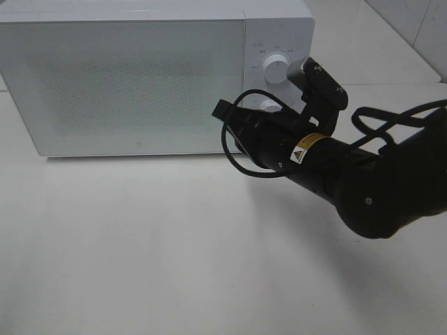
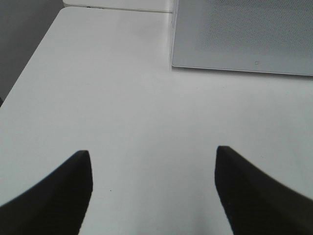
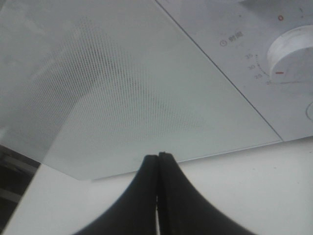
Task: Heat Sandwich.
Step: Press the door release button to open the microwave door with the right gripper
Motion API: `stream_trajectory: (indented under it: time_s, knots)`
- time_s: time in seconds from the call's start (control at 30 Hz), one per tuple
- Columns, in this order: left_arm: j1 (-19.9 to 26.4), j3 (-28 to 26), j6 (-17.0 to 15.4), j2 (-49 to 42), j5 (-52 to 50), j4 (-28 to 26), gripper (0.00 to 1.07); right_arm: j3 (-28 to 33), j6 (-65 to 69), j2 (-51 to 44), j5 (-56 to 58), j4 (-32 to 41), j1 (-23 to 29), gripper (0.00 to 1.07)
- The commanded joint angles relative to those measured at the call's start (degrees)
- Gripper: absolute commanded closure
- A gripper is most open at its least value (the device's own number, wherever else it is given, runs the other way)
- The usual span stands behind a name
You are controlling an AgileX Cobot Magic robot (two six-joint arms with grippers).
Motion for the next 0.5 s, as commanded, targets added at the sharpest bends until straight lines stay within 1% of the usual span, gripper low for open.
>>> stream_trajectory:
  time_s: [0.03, 0.07, 0.1, 0.13, 0.2, 0.23, 0.27, 0.3, 0.33, 0.37, 0.4, 0.43, 0.47, 0.5]
  knots:
    - [-0.34, 0.11, -0.34, -0.97, -0.97, -0.17, 0.39, -0.29, -10.71, -3.44, 9.4, -0.92, -0.17, 1.07]
    - [-0.34, 0.11, -0.34, -0.97, -0.97, -0.17, 0.39, -0.29, -13.01, -3.9, 11.23, -0.92, -0.17, 1.07]
    - [-0.34, 0.11, -0.34, -0.97, -0.97, -0.17, 0.39, -0.4, -16.21, -4.93, 15.81, -0.92, -1.2, 1.07]
    - [-0.34, 0.11, -0.34, -0.97, -0.97, -0.17, 0.39, -0.4, -16.21, -4.93, 15.81, -0.92, -1.2, 1.07]
    - [-0.34, 0.11, -0.34, -0.97, -0.97, -0.17, 0.39, -1.09, -17.7, -5.56, 22.17, -0.92, -2.41, 1.07]
    - [-0.34, 0.11, -0.34, -0.97, -0.97, -0.17, 0.39, -2.18, -18.56, -6.25, 28.59, -0.92, -4.41, 1.07]
    - [-0.34, 0.11, -0.34, -0.97, -0.97, -0.17, 0.39, -3.04, -19.25, -6.59, 32.26, -0.97, -5.39, 1.07]
    - [-0.34, 0.11, -0.34, -0.97, -0.97, -0.17, 0.39, -3.04, -19.25, -6.59, 32.26, -0.97, -5.39, 1.07]
    - [-0.34, 0.11, -0.34, -0.97, -0.97, -0.17, 0.39, -3.9, -19.88, -6.99, 35.18, -1.32, -6.13, 1.07]
    - [-0.34, 0.11, -0.34, -0.97, -0.97, -0.17, 0.39, -4.81, -20.97, -7.33, 38.67, -2.01, -7.05, 1.07]
    - [-0.34, 0.11, -0.34, -0.97, -0.97, -0.17, 0.39, -6.59, -22.8, -7.85, 45.66, -4.24, -8.42, 1.07]
    - [-0.34, 0.11, -0.34, -0.97, -0.97, -0.17, 0.39, -7.62, -23.32, -8.08, 49.22, -5.39, -9.34, 1.07]
    - [-0.34, 0.11, -0.34, -0.97, -0.97, -0.17, 0.39, -7.62, -23.32, -8.08, 49.22, -5.39, -9.34, 1.07]
    - [-0.34, 0.11, -0.34, -0.97, -0.97, -0.17, 0.39, -8.48, -23.78, -8.31, 52.08, -6.13, -9.97, 1.07]
